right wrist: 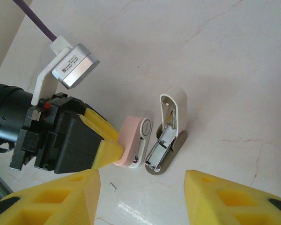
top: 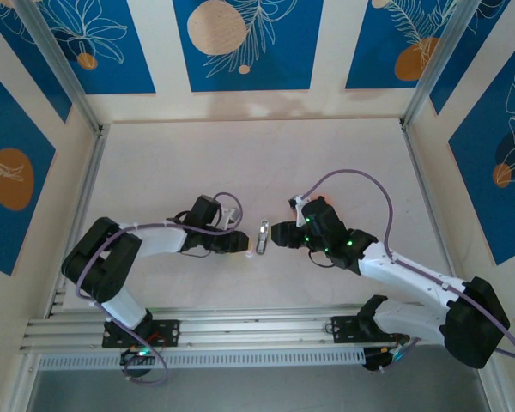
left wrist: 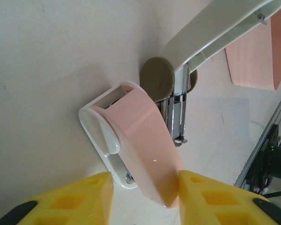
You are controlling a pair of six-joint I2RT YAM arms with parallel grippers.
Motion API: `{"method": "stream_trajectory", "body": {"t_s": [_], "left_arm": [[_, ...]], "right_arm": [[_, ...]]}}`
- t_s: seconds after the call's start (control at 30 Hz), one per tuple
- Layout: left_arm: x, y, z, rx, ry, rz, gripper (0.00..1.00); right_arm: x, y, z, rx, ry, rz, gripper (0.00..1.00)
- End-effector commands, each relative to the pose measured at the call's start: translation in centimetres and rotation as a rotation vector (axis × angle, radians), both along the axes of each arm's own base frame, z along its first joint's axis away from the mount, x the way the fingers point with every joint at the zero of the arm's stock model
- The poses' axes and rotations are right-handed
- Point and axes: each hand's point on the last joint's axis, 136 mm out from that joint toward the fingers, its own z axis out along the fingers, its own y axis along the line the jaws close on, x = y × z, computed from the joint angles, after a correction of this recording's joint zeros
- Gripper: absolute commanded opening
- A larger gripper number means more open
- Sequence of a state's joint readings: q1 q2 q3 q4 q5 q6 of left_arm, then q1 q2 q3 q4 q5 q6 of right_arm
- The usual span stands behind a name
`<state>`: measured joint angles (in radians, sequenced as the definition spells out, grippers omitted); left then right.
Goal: Load the staples into the stapler
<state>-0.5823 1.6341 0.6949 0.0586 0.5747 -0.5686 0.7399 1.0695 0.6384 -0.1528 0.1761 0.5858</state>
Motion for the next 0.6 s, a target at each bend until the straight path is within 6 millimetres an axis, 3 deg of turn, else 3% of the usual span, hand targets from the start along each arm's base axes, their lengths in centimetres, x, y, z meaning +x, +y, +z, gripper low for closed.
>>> {"method": "stream_trajectory", "body": {"t_s": [0.0,0.17,0.3,0.43,0.57], "left_arm": [[-3.2,3.5,-5.5,0.197,0.133,-0.018,0.37],[-3.9,5.0,-7.7,0.28,0.151,-0.023,0.3],[-4.4,5.3,-8.3,0.285,0.161,-0.015,0.3],[-3.6,4.9,-7.0,0.265,0.124,-0.003,0.33],[-1.8,3.6,-3.9,0.207,0.052,0.011,0.4]], "right_arm": [[0.1,-0.4,0.1,0.002,-0.009,-0.017,0.51],[0.0,-0.5,0.1,-0.002,-0.004,-0.021,0.51],[0.0,-0.7,0.0,-0.003,-0.005,-0.025,0.51],[0.1,-0.7,0.2,-0.004,-0.012,-0.024,0.51],[0.3,-0.6,0.5,0.0,-0.018,-0.026,0.51]]}}
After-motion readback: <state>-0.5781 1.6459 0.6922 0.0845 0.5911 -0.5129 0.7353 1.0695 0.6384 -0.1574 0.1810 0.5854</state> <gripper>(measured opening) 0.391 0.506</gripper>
